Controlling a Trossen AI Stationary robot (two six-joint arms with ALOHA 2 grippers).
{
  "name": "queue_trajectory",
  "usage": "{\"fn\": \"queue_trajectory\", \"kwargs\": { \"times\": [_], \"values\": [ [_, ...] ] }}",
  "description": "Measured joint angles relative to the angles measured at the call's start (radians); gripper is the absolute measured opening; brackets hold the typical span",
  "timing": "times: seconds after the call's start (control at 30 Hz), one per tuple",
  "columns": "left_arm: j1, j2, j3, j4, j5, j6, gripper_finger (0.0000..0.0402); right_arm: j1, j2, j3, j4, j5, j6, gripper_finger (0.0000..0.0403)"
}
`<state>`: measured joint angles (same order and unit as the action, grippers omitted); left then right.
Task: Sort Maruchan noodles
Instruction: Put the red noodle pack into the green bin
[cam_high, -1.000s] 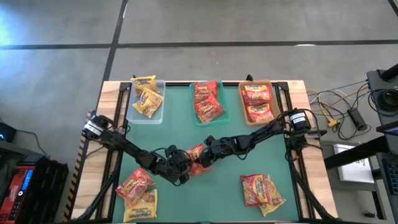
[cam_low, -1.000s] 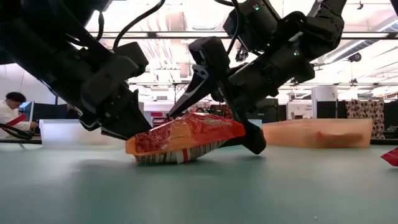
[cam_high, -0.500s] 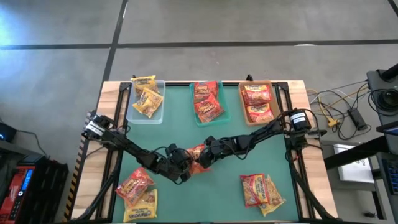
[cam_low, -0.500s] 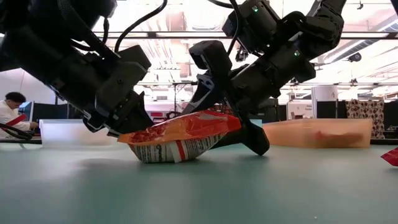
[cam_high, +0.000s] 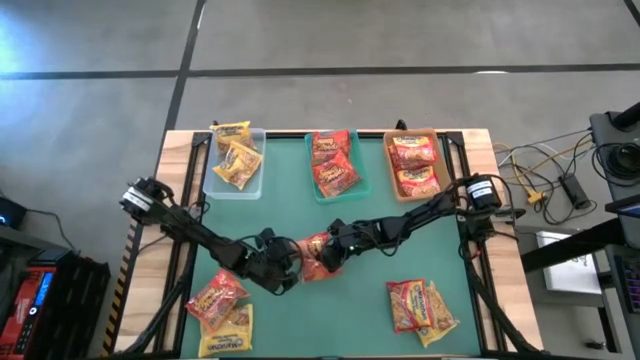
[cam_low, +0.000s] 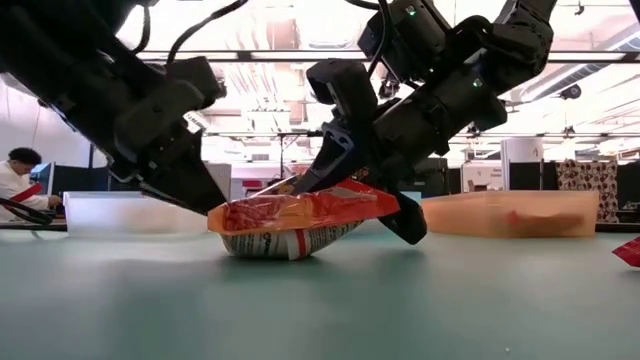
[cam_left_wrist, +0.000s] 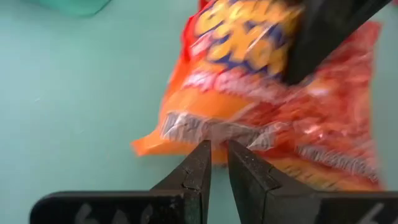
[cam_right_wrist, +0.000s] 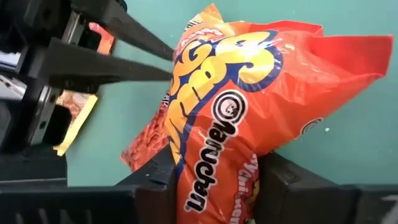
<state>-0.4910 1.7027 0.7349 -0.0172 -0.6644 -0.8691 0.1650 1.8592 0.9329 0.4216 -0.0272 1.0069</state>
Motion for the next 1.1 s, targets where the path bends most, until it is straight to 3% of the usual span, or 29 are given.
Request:
{"fn": "queue_trajectory", "kwargs": {
  "times": [0.3, 0.7, 0.8, 0.9, 1.0, 1.1],
  "values": [
    [0.000, -0.032, -0.001, -0.189, -0.008, -0.088, 0.0037, -0.016, -0.043, -0.002, -0.011, -0.054, -0.083, 0.0077],
    [0.000, -0.039, -0.001, -0.211, -0.035, -0.091, 0.0037, -0.143, -0.241, -0.002, -0.115, -0.054, -0.342, 0.0065],
    [0.002, -0.039, -0.004, -0.211, -0.035, -0.091, 0.0038, -0.211, -0.327, 0.010, -0.202, 0.000, -0.505, 0.0065],
    [0.002, -0.039, -0.005, -0.210, -0.056, -0.094, 0.0038, -0.273, -0.394, 0.038, -0.331, 0.142, -0.700, 0.0065],
    [0.002, -0.039, -0.005, -0.210, -0.081, -0.107, 0.0038, -0.329, -0.430, 0.057, -0.439, 0.277, -0.898, 0.0065],
    [0.003, -0.039, -0.006, -0.209, -0.088, -0.109, 0.0038, -0.373, -0.433, 0.058, -0.481, 0.343, -1.037, 0.0065]
  ]
}}
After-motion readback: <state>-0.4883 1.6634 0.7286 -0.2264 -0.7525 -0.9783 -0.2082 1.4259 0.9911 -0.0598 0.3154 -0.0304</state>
